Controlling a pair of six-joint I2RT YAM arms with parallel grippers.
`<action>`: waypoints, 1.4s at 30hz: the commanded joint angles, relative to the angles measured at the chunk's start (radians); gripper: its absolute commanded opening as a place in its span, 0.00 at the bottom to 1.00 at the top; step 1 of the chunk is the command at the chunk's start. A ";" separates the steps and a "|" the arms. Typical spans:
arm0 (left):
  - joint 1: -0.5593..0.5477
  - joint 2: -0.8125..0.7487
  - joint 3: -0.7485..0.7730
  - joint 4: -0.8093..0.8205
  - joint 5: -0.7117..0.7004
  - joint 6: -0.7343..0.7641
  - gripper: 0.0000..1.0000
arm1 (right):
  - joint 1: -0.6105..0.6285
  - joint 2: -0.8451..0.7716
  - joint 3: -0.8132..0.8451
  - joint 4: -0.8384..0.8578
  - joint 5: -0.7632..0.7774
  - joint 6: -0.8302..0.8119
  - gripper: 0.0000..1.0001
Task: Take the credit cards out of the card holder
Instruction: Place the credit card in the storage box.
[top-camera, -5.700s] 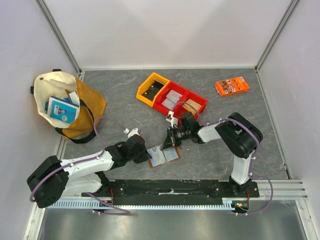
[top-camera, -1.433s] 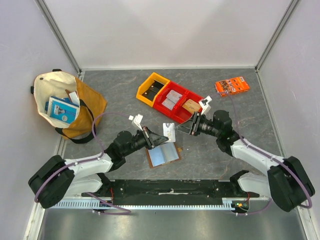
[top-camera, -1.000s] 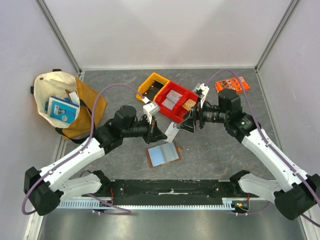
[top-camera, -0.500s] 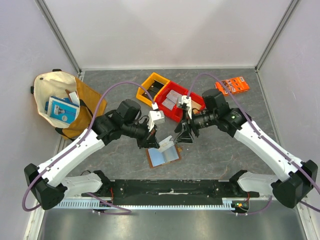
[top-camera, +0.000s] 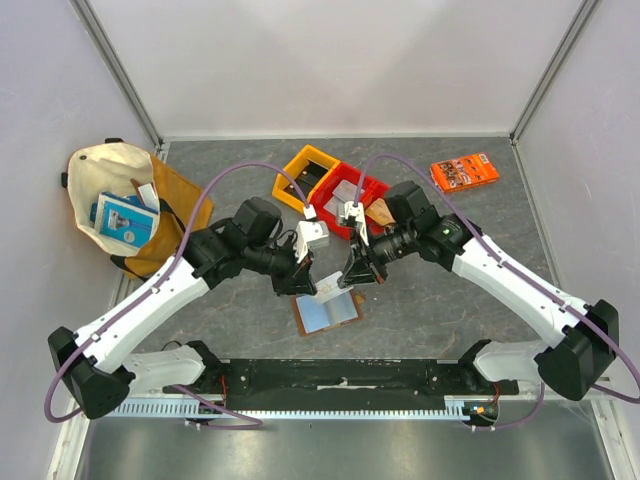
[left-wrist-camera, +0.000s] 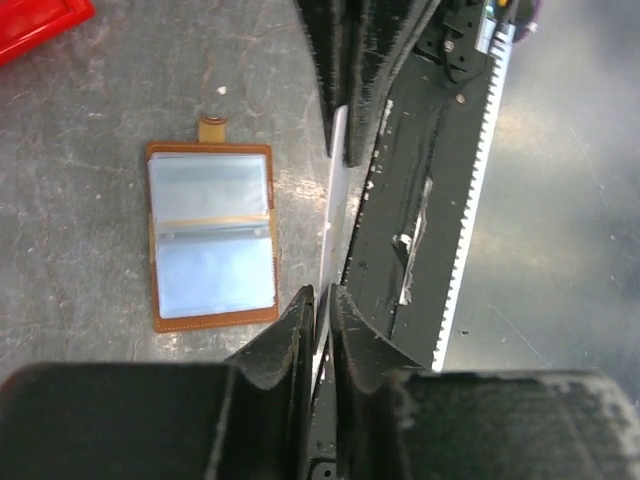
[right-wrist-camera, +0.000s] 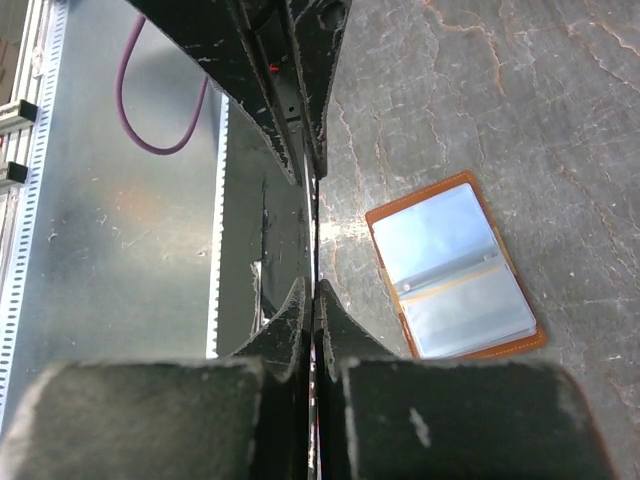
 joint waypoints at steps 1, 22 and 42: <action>0.001 -0.046 -0.015 0.102 -0.252 -0.085 0.27 | -0.031 0.002 0.031 0.046 -0.004 0.032 0.00; 0.101 -0.456 -0.348 0.508 -1.158 -0.330 0.93 | -0.327 0.479 0.227 0.437 0.692 0.951 0.00; 0.124 -0.477 -0.391 0.556 -1.168 -0.268 0.91 | -0.323 0.866 0.578 0.370 0.766 1.114 0.07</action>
